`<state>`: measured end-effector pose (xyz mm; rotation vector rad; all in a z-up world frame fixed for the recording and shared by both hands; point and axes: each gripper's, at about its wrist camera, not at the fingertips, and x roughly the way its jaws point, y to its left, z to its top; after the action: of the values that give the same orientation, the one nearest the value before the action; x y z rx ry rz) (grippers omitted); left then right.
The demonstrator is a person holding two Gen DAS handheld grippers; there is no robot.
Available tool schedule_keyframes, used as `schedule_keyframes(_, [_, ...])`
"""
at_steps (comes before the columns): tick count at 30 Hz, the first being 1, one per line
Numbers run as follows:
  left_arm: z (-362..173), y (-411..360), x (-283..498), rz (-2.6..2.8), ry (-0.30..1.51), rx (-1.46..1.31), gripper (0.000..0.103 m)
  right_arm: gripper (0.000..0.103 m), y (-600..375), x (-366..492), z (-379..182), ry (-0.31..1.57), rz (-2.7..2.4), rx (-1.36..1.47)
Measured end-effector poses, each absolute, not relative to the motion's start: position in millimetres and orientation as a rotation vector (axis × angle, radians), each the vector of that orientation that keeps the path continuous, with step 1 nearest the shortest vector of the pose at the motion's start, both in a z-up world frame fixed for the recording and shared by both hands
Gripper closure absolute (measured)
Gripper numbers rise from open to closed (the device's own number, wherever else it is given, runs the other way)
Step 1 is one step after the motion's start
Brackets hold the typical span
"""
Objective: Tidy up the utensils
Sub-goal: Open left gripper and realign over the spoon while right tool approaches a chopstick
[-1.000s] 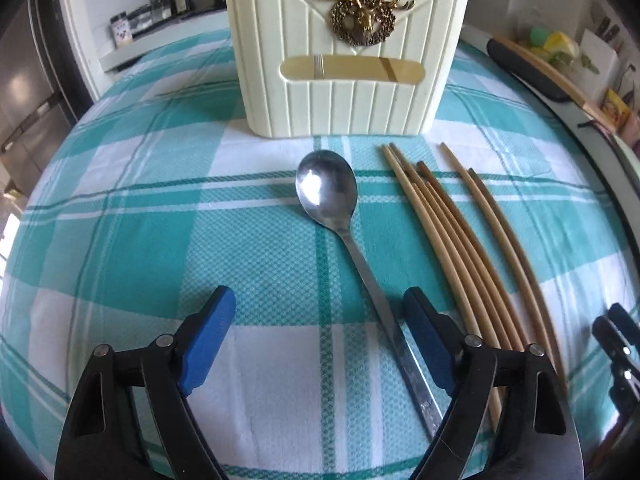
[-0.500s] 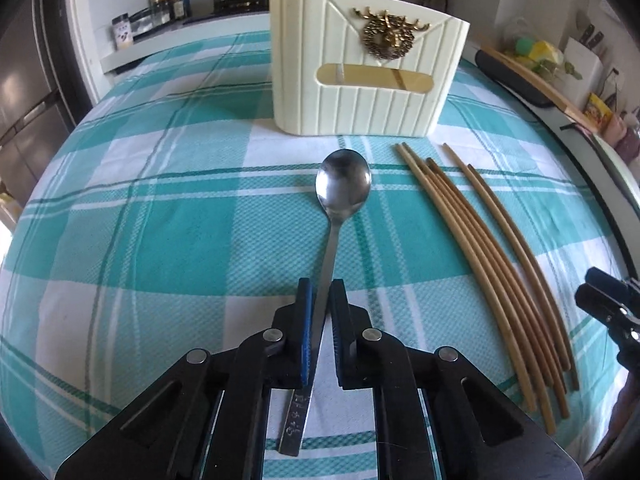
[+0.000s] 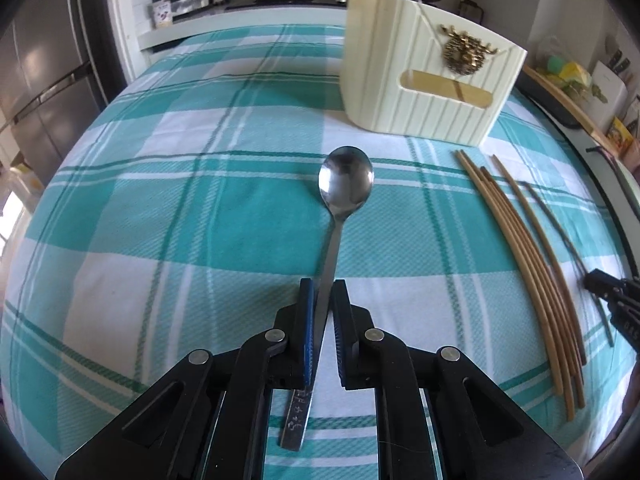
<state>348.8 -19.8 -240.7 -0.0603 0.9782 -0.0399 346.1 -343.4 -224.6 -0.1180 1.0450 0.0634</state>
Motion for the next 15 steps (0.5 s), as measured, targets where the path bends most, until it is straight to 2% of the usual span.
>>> schedule_keyframes(3, [-240, -7, 347, -0.052, 0.989, -0.066, 0.089, 0.093, -352, 338, -223, 1.034, 0.052, -0.128])
schedule_keyframes(4, [-240, -4, 346, -0.079, 0.991, -0.073, 0.08, 0.09, -354, 334, -223, 1.024, 0.072, -0.122])
schedule_keyframes(5, [-239, -2, 347, -0.101, 0.992, -0.078, 0.072, 0.082, -355, 333, -223, 1.023, 0.091, -0.121])
schedule_keyframes(7, [-238, 0, 347, -0.121, 0.992, -0.071, 0.037, 0.045, -354, 332, -224, 1.025, 0.126, -0.122])
schedule_keyframes(12, [-245, -9, 349, -0.178, 1.02, 0.03, 0.024, 0.042, -355, 333, -229, 0.999, 0.19, -0.118])
schedule_keyframes(15, [-249, -21, 345, -0.184, 1.015, 0.122, 0.009, 0.034, -361, 336, -232, 0.971, 0.207, -0.105])
